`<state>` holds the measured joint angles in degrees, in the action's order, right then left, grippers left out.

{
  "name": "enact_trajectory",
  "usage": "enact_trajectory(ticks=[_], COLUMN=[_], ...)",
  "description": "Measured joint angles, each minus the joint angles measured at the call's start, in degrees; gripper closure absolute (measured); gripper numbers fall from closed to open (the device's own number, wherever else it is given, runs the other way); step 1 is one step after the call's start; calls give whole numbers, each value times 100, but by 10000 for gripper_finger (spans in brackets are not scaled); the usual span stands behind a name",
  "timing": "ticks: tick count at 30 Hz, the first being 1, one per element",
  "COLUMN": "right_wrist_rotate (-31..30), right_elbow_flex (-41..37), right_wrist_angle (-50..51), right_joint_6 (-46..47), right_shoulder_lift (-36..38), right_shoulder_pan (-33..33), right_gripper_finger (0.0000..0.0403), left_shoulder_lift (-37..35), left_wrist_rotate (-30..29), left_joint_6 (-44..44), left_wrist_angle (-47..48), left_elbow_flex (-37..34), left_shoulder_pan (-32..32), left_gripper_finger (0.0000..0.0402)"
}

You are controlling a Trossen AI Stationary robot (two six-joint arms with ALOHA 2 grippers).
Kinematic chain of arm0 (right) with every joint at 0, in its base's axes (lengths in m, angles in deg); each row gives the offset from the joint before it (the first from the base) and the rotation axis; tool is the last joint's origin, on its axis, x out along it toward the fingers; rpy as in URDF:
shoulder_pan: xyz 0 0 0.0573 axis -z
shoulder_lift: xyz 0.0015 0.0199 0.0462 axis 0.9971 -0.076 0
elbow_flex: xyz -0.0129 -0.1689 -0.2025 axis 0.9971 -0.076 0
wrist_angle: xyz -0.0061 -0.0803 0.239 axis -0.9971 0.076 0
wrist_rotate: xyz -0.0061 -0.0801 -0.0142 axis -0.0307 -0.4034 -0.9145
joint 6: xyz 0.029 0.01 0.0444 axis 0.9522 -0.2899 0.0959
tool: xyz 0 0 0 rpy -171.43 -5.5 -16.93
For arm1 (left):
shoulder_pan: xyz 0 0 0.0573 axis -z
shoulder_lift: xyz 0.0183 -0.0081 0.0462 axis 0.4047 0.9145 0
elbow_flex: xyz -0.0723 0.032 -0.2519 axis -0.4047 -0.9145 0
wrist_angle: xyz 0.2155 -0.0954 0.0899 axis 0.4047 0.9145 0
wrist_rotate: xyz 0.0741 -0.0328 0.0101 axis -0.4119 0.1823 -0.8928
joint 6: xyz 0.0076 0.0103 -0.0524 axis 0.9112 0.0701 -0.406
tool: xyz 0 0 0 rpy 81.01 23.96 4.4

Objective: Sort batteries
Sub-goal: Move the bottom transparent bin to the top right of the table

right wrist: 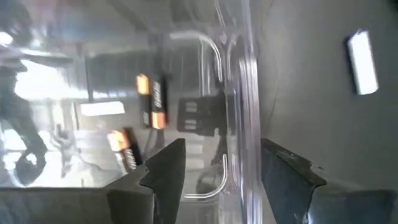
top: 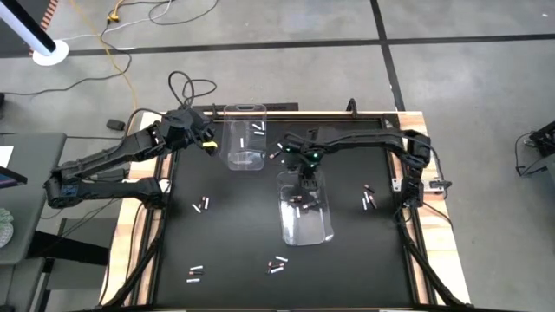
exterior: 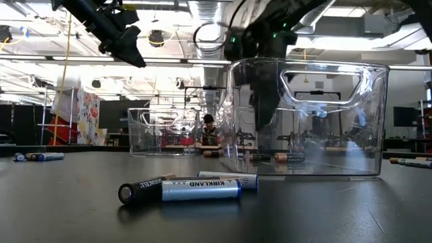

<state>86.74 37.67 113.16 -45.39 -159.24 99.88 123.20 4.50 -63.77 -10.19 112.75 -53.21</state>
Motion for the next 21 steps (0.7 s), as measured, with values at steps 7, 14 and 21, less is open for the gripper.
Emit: enact_trajectory(ticks=[7,14,21], right_wrist_rotate=[-164,-173,-182], right_elbow_flex=[2,-7,-7], right_wrist_angle=[304,452,664], right_joint_6=[2,-131,-332], right_shoulder_lift=[-363,-231,30], right_shoulder_pan=[0,85,344], right_gripper_finger=[237,389,398], left_shoulder_lift=[0,0,0], left_wrist_rotate=[0,2,2], left_joint_6=[-20,-22,-86], left_wrist_angle=[0,1,0], left_elbow_flex=[0,0,0], left_shoulder_pan=[0,0,0], left_gripper_finger=[286,286,286])
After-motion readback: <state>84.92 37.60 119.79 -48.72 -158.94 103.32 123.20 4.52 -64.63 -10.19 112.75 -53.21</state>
